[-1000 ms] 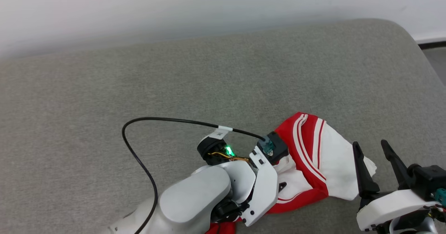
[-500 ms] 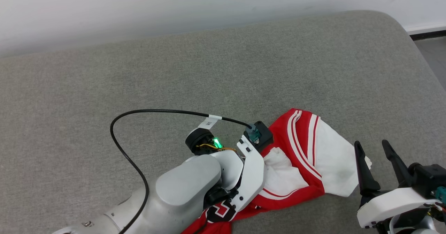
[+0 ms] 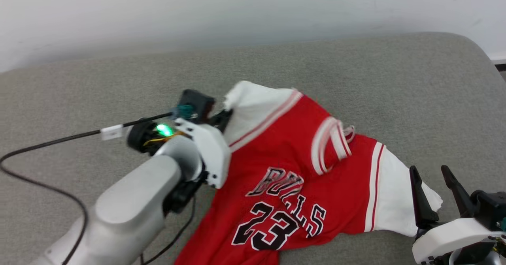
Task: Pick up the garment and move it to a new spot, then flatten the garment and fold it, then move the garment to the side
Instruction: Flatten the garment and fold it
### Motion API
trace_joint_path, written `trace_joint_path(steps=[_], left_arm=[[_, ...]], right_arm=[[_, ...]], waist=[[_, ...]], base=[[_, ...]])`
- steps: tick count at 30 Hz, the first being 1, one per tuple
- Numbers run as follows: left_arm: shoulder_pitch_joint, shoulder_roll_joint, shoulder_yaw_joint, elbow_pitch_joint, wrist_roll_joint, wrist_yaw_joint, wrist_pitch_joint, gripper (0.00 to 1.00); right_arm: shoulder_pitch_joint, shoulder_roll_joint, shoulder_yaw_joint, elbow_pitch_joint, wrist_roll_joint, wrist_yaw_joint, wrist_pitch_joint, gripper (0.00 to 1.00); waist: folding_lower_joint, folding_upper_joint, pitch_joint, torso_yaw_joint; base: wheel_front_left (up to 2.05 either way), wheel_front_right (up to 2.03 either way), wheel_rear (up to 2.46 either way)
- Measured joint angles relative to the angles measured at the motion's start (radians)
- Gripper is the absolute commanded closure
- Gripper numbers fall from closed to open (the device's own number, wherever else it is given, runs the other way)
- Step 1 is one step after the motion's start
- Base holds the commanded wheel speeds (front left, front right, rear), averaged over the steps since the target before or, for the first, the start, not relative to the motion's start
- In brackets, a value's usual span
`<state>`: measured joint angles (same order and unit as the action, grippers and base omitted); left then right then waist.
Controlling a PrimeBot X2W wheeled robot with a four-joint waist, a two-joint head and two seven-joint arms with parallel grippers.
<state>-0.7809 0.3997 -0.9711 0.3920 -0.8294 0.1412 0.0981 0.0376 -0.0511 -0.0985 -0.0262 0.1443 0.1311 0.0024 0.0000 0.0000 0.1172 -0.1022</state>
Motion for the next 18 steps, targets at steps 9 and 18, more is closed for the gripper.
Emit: trace_joint_path(steps=[9, 18], left_arm=[[0.361, 0.193, 0.197, -0.108, -0.185, 0.222, -0.097, 1.00], [0.563, 0.143, 0.236, -0.059, -0.331, 0.201, -0.126, 0.63]], right_arm=[[0.004, 0.000, -0.002, -0.016, -0.003, 0.000, 0.021, 0.00], [0.009, 0.000, 0.000, -0.023, -0.016, 0.000, 0.043, 0.00]], waist=[[0.0000, 0.0000, -0.003, 0.057], [0.0000, 0.0000, -0.016, 0.077]], base=[[0.00, 0.00, 0.00], [0.00, 0.00, 0.00]])
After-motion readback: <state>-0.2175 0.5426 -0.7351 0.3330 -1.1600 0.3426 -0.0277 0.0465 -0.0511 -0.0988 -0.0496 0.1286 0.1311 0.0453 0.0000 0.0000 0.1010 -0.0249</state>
